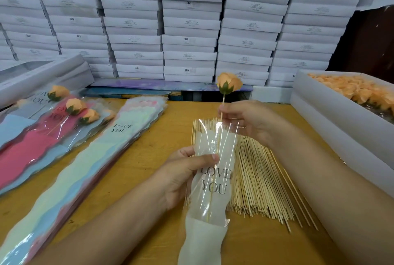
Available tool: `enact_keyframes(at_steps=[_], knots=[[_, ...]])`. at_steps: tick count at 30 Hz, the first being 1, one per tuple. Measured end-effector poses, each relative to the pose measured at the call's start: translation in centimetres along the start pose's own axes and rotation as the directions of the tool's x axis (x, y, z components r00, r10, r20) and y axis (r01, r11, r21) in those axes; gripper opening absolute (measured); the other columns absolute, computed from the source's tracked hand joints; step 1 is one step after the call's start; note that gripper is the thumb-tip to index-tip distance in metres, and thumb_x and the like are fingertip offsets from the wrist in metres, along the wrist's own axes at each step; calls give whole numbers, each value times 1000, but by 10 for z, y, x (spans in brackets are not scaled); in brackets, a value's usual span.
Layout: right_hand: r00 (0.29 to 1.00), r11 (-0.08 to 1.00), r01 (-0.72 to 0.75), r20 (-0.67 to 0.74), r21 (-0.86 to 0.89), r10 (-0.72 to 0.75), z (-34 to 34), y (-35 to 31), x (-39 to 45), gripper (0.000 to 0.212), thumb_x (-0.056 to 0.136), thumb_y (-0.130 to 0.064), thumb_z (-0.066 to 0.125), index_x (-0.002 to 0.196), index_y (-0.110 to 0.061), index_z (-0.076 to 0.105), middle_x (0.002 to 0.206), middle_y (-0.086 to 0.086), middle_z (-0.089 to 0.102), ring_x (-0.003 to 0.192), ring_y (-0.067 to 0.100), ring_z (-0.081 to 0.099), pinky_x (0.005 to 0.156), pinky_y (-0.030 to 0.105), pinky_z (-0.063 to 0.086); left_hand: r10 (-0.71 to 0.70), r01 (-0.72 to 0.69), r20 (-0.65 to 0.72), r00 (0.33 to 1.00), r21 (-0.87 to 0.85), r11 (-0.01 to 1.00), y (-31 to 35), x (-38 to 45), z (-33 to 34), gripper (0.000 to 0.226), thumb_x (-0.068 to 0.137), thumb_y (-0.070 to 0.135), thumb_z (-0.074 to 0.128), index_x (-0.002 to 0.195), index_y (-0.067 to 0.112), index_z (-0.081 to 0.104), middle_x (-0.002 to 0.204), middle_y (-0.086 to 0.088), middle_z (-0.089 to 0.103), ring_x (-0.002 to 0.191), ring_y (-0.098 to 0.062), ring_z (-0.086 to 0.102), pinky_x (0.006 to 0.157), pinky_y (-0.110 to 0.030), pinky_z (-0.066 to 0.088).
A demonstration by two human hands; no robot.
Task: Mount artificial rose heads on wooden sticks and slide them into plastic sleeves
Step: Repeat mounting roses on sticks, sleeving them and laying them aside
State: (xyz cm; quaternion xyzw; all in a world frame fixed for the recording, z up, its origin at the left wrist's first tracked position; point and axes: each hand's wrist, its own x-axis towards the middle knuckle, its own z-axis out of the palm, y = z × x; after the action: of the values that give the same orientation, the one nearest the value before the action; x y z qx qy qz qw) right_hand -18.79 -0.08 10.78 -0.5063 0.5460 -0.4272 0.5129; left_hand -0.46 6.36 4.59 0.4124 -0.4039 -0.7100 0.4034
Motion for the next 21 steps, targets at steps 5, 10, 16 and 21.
enact_keyframes(at_steps=[5, 10, 16, 21], knots=[[996, 996, -32, 75, -89, 38, 4, 8, -4, 12, 90, -25, 72, 92, -15, 77, 83, -4, 73, 79, 11, 65, 80, 31, 51, 25, -26, -12, 1000, -23, 999, 0, 2, -2, 35, 76, 2, 79, 110, 0, 71, 92, -18, 76, 69, -24, 73, 60, -32, 60], [999, 1000, -31, 10, -6, 31, 3, -4, -1, 13, 93, -24, 68, 95, -12, 73, 88, 0, 72, 71, 10, 65, 65, 24, 50, 23, -23, 7, 1000, -20, 1000, -1, 0, 0, 38, 78, 1, 78, 115, -2, 68, 93, -17, 76, 71, -23, 73, 61, -29, 59], [1000, 1000, -19, -1, -6, 19, 6, 3, -1, 11, 93, -23, 69, 91, -14, 74, 85, -1, 71, 70, 8, 61, 62, 21, 48, 48, -47, 19, 999, -23, 999, -1, 1, 0, 19, 78, -1, 77, 96, 2, 71, 80, -12, 76, 62, -16, 71, 55, -23, 56], [997, 999, -29, 69, -41, 32, 8, 17, -4, 11, 90, -25, 71, 94, -15, 75, 81, -5, 74, 71, 8, 66, 71, 28, 51, 42, -42, 15, 999, -30, 999, 1, 1, -2, 32, 76, 2, 79, 107, -1, 72, 95, -19, 77, 70, -21, 74, 58, -26, 58]])
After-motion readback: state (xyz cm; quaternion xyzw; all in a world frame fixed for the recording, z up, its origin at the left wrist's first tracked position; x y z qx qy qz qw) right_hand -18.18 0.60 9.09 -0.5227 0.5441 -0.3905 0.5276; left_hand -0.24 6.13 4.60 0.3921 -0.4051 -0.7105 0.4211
